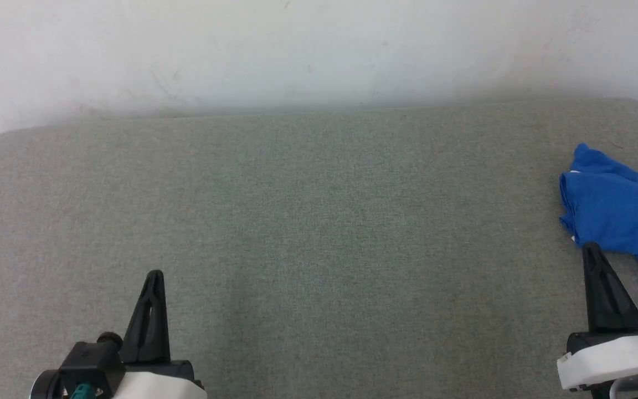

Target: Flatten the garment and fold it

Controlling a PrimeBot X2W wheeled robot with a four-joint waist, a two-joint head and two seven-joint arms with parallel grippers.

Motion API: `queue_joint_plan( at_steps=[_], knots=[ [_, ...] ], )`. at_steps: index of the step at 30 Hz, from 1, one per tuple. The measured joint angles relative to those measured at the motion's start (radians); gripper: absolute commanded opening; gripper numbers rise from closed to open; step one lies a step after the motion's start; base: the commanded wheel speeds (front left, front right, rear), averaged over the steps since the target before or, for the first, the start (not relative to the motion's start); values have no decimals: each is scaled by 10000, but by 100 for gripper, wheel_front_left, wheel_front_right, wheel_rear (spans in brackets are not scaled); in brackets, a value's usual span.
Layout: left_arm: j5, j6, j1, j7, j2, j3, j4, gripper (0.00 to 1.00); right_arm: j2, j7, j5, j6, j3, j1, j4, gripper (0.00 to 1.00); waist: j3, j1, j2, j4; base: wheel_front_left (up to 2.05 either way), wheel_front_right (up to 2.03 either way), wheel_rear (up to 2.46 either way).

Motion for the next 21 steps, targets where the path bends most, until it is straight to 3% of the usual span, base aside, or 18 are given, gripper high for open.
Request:
queue_joint_plan(
  at_steps=[21],
  knots=[
    [585, -430, -272, 441, -393, 318, 387, 0, 0, 203, -90, 0, 318, -226, 282, 0, -186, 0, 0, -49, 0, 0, 0]
  ],
)
